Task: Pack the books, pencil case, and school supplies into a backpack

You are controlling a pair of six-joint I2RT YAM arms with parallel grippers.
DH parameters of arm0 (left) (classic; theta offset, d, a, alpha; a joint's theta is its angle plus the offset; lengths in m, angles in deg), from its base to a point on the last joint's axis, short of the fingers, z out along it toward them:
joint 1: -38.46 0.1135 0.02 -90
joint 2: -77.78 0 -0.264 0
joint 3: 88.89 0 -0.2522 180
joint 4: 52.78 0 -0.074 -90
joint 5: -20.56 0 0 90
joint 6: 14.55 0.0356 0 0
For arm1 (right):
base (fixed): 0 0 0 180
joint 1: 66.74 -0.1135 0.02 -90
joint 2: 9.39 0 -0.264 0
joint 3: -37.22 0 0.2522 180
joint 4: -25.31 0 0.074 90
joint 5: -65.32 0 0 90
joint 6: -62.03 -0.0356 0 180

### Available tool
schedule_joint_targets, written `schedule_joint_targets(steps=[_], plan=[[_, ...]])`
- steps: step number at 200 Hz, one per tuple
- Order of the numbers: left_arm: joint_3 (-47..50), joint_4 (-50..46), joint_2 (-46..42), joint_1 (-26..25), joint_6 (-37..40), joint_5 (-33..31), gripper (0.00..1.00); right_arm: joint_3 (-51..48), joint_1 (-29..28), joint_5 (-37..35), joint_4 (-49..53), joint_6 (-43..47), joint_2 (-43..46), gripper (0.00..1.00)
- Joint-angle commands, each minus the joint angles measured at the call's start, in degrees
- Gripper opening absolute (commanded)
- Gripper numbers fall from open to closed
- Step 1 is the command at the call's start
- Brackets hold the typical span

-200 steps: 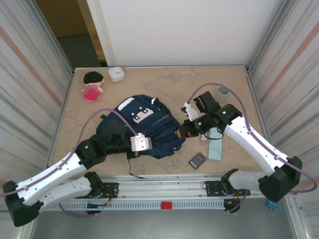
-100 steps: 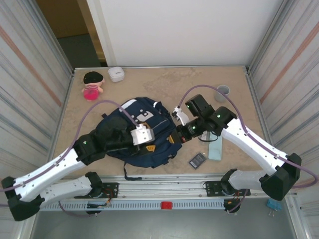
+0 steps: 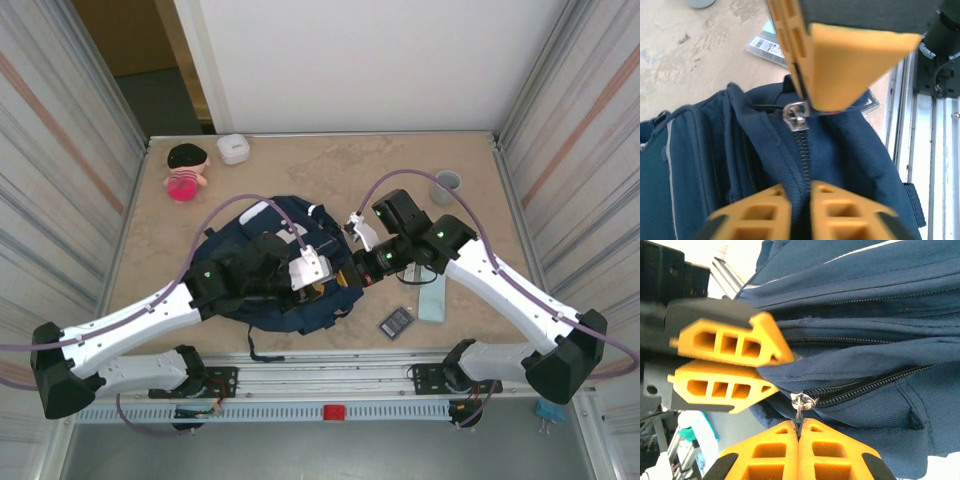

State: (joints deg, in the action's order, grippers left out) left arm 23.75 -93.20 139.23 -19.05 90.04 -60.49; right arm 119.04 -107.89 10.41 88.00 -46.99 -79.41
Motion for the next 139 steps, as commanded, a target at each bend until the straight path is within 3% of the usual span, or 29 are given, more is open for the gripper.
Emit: schedule_joint_targets(steps=[1, 40, 83, 105, 132, 139], plan=[[0.43, -0.76, -2.68, 0.03, 2.72, 3.92, 0.01, 0.61, 1.79, -1.25, -1.68, -0.38, 3.06, 0.0], [1.34, -0.75, -10.04, 1.15, 9.84, 9.67, 0.0, -6.88, 9.05, -3.42, -5.51, -2.13, 6.24, 0.0], [2.67, 0.65, -18.79, 5.84, 13.82, 17.45, 0.0, -10.9, 14.77, -7.43, -10.61, -1.63, 5.57, 0.0], [3.07, -3.0, -20.62, 7.05, 16.41, 16.57, 0.0, -11.17, 15.01, -4.0, -13.88, -1.19, 4.29, 0.0], [2.92, -4.88, -20.88, 7.42, 18.03, 17.26, 0.0, -10.73, 11.39, 2.27, -15.07, 1.0, 5.33, 0.0], [3.19, -4.51, -20.9, 7.42, 18.39, 17.03, 0.0, -10.79, 10.42, 5.29, -15.17, 1.43, 5.92, 0.08]])
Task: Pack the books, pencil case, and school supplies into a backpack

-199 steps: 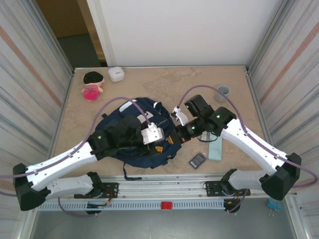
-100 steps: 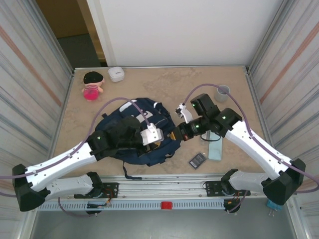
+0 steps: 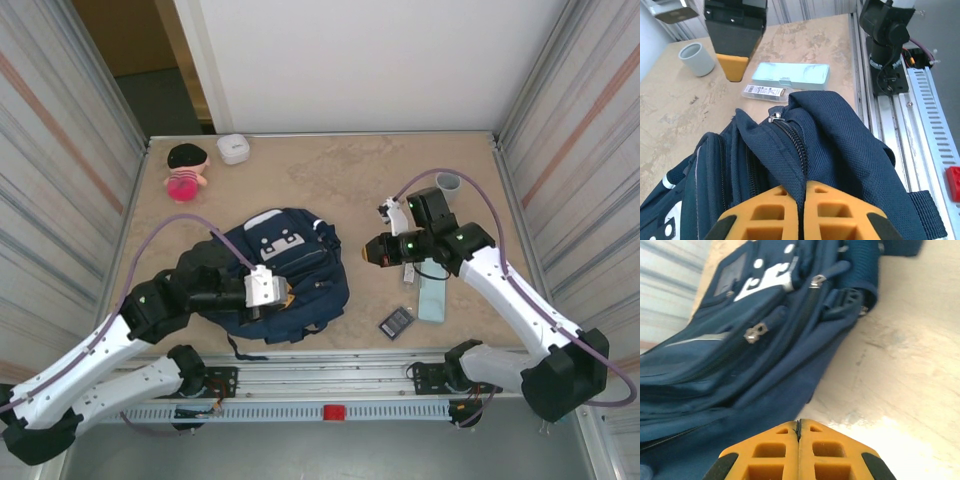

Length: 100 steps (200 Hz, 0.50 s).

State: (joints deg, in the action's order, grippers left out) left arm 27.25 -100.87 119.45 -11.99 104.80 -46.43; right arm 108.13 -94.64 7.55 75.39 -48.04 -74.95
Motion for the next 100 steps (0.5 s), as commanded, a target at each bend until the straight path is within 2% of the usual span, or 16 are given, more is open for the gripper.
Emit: schedule_joint_targets(steps=[1, 19, 38, 47, 56, 76, 100], plan=[[-0.28, 3.28, -1.09, 0.36, 3.67, 2.95, 0.0, 0.09, -2.93, 8.57, -2.6, 2.49, 1.61, 0.1], [0.67, 5.44, -1.32, 0.37, 4.8, 2.05, 0.0, -1.48, -6.64, 13.0, -4.04, 2.27, 3.6, 0.37], [1.55, 6.57, -1.5, 0.36, 6.99, 1.78, 0.0, -5.51, -9.36, 7.24, -9.32, -0.32, 6.43, 0.55], [1.63, 5.52, -1.37, 0.4, 8.77, 1.44, 0.0, -7.05, -9.71, 4.02, -12.35, 0.03, 7.35, 0.69], [1.72, 4.13, -1.46, 0.36, 11.35, 1.54, 0.0, -7.79, -11.69, -1.38, -13.68, 3.67, 8.41, 0.7], [2.3, 2.72, -2.67, 0.36, 16.25, 1.83, 0.0, -10.3, -16.66, -11.86, -17.87, 17.64, 11.62, 0.79], [2.49, 1.76, -3.6, 0.36, 20.43, 2.33, 0.0, -12.12, -16.62, -11.9, -21.32, 33.14, 10.06, 0.81]])
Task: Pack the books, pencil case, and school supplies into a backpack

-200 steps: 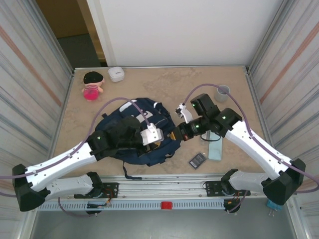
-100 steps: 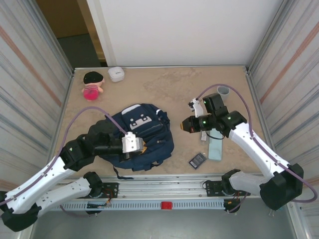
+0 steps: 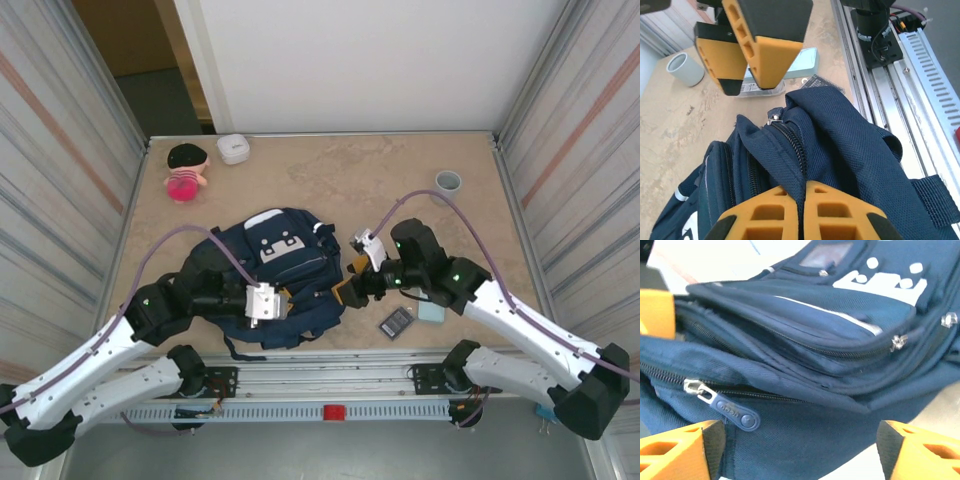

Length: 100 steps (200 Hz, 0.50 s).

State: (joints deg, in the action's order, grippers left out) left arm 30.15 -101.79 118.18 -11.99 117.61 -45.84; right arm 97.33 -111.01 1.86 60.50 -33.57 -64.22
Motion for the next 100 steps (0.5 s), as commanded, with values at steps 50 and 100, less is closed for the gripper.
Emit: schedule_joint_targets(steps=[50, 100], plan=[[-0.05, 3.72, -3.74, 0.38, 7.42, 2.03, 0.0, -0.14, -0.66, 4.66, -8.04, 37.22, -9.07, 0.75], [0.42, 1.95, -4.46, 0.36, 6.48, 2.46, 0.0, 4.62, 0.61, 1.92, -16.43, 39.76, -17.3, 0.22]])
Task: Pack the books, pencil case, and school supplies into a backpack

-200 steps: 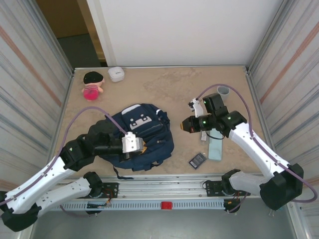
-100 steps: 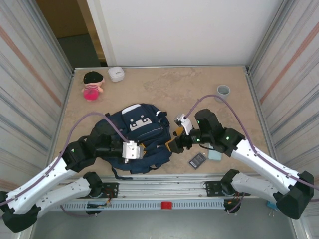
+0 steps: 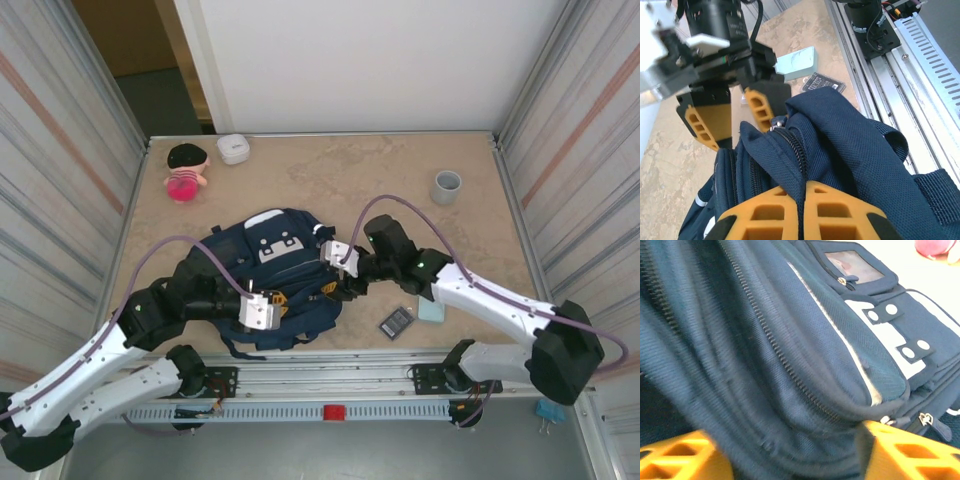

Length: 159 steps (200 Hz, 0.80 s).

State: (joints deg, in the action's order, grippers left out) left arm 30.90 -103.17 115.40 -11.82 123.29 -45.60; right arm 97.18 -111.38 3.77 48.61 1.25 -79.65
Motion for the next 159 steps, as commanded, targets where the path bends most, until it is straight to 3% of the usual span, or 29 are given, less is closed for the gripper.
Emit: schedule_joint_targets(steps=[1, 9, 36, 62, 71, 89, 109, 131, 145, 159], plan=[[-0.36, 3.27, -1.72, 0.18, 0.74, 1.89, 0.0, 5.04, 1.06, 0.07, -4.14, 5.05, -1.8, 0.18], [-0.05, 3.14, -1.76, 0.19, 0.17, -0.52, 0.01, 6.68, 1.96, 0.07, -1.22, 5.54, -1.03, 0.0], [2.79, 4.48, -1.37, 1.35, -0.31, -6.67, 0.1, 7.1, 3.53, -1.54, 5.7, 8.45, 7.55, 0.0], [4.88, 8.18, -0.4, 7.22, -1.82, -1.35, 0.16, 7.15, 2.63, -4.32, 10.95, 9.09, 13.21, 0.0], [4.62, 8.76, 0.26, 8.68, -2.48, 0.61, 0.22, 6.91, 2.54, -4.26, 10.92, 8.26, 15.18, 0.0], [2.64, 8.7, 2.08, 8.89, -4.38, 1.9, 0.43, 7.16, 2.15, -4.18, 11.67, 8.03, 14.83, 0.0], [0.2, 7.71, 4.42, 6.79, -6.6, 2.81, 0.61, 8.82, 2.16, -2.95, 12.93, 8.05, 13.84, 0.0], [-0.68, 7.94, 6.88, 0.22, -5.68, -5.56, 0.74, 10.73, 2.27, -1.72, 14.83, 8.25, 11.65, 0.0], [-0.74, 8.66, 8.8, -3.11, -4.22, -11.78, 0.79, 11.69, 2.49, -0.95, 16.06, 8.57, 11.38, 0.0], [-1.03, 8.24, 11.09, -3.77, -2.45, -12.62, 0.79, 11.98, 2.86, 0.36, 16.43, 8.54, 11.51, 0.0]])
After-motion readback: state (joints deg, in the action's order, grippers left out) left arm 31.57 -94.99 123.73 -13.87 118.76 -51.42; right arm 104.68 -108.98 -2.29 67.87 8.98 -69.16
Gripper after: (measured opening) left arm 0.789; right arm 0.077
